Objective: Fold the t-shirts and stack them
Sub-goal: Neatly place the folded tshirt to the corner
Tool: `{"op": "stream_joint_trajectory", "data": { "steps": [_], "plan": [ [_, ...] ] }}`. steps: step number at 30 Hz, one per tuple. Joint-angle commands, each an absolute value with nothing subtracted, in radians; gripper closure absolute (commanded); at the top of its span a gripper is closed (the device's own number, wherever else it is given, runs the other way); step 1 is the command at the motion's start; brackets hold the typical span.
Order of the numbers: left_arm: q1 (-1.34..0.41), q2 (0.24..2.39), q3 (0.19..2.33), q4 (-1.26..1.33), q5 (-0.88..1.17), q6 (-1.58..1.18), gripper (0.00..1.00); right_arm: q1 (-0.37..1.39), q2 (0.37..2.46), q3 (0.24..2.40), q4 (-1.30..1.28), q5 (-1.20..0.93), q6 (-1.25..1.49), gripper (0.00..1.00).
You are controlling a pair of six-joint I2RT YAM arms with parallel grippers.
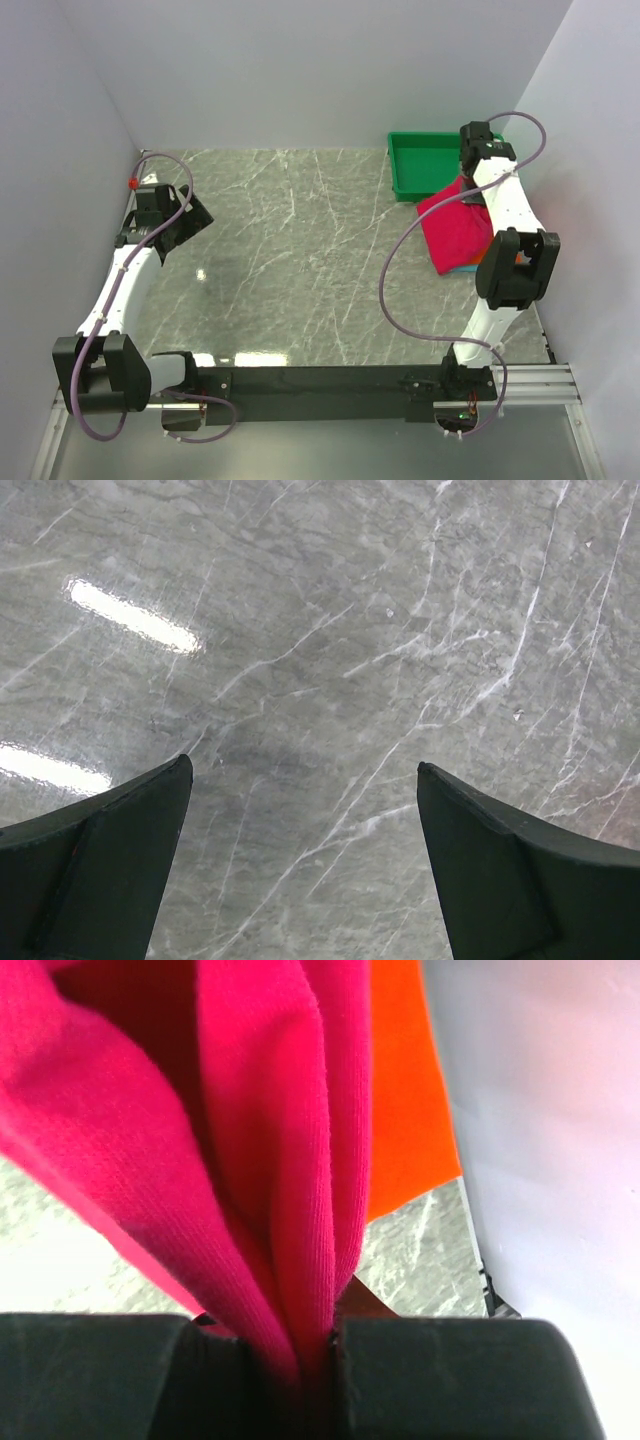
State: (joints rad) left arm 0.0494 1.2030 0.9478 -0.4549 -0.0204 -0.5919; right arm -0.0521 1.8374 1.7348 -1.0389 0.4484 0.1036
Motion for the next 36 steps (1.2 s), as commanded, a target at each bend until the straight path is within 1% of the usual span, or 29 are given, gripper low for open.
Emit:
{"op": "stream_joint_trajectory", "data": {
  "steps": [1, 6, 8, 11, 13, 15, 18, 20, 23, 24, 26, 27, 30, 31, 35, 36],
  "plan": [
    [0.055, 1.183, 0.942, -0.42, 0.005, -0.594, 0.01, -0.098, 1.819, 1.775, -0.997, 0.495, 0.098, 1.0],
    [0.055, 1.183, 0.94, -0.42, 0.003, -0.592, 0.01, -0.126, 1.868, 1.74, -0.939, 0.531, 0.097, 1.0],
    [0.055, 1.184, 0.939, -0.419, 0.003, -0.591, 0.01, -0.127, 1.906, 1.735, -0.911, 0.578, 0.094, 1.0],
    [0.054, 1.186, 0.937, -0.419, 0.003, -0.588, 0.01, -0.127, 1.951, 1.724, -0.87, 0.595, 0.094, 0.98],
    [0.054, 1.187, 0.937, -0.419, 0.003, -0.586, 0.01, -0.127, 1.973, 1.718, -0.833, 0.616, 0.094, 0.95],
    [0.054, 1.192, 0.939, -0.419, 0.003, -0.584, 0.01, -0.127, 2.006, 1.712, -0.813, 0.656, 0.106, 0.84],
    [0.054, 1.195, 0.94, -0.42, 0.003, -0.583, 0.01, -0.13, 2.031, 1.697, -0.793, 0.727, 0.12, 0.72],
    [0.054, 1.2, 0.942, -0.422, 0.003, -0.581, 0.01, -0.138, 2.039, 1.686, -0.773, 0.761, 0.13, 0.68],
    [0.054, 1.203, 0.939, -0.42, 0.003, -0.58, 0.01, -0.159, 2.051, 1.697, -0.781, 0.781, 0.176, 0.58],
    [0.054, 1.203, 0.939, -0.42, 0.003, -0.58, 0.01, -0.167, 2.055, 1.701, -0.79, 0.761, 0.193, 0.57],
    [0.054, 1.209, 0.94, -0.422, -0.025, -0.58, 0.01, -0.189, 2.08, 1.716, -0.83, 0.756, 0.225, 0.52],
    [0.055, 1.21, 0.94, -0.422, -0.025, -0.578, 0.01, -0.195, 2.088, 1.723, -0.847, 0.759, 0.26, 0.44],
    [0.054, 1.213, 0.94, -0.422, -0.026, -0.578, 0.01, -0.216, 2.105, 1.733, -0.9, 0.753, 0.317, 0.38],
    [0.054, 1.213, 0.939, -0.42, -0.028, -0.577, 0.01, -0.222, 2.102, 1.732, -0.919, 0.764, 0.333, 0.34],
    [0.054, 1.215, 0.937, -0.419, -0.023, -0.575, 0.01, -0.255, 2.065, 1.744, -0.971, 0.717, 0.409, 0.32],
    [0.054, 1.216, 0.937, -0.42, -0.023, -0.575, 0.0, -0.277, 2.06, 1.75, -0.989, 0.697, 0.441, 0.29]
  ]
}}
